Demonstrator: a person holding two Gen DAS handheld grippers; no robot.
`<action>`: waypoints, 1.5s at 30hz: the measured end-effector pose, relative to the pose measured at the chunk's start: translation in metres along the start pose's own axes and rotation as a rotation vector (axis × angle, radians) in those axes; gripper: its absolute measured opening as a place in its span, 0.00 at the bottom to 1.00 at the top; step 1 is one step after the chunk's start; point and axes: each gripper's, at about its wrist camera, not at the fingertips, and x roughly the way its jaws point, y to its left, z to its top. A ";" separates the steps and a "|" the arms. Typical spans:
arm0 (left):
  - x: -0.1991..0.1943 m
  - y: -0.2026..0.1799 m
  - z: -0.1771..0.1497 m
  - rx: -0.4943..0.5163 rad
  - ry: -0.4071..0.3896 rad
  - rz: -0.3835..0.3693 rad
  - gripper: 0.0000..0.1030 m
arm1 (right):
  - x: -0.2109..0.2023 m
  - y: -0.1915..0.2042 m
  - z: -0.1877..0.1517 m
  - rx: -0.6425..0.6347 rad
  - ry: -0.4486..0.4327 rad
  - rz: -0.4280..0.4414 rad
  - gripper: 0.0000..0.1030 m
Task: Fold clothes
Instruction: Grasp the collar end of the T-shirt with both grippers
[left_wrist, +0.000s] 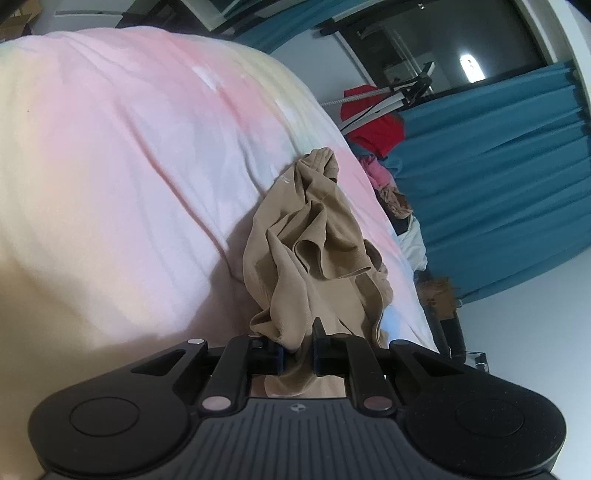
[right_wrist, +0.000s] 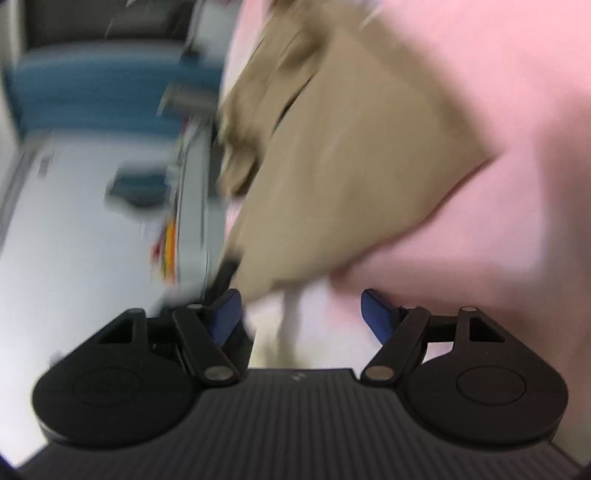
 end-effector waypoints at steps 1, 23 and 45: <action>0.000 0.000 0.000 -0.004 -0.001 0.000 0.13 | -0.006 -0.003 0.005 0.019 -0.050 -0.010 0.70; -0.079 -0.068 0.004 0.096 0.005 -0.070 0.11 | -0.101 0.061 -0.016 -0.215 -0.275 -0.007 0.12; -0.152 -0.080 -0.038 0.042 0.073 0.002 0.11 | -0.133 0.090 -0.029 -0.163 -0.229 -0.080 0.12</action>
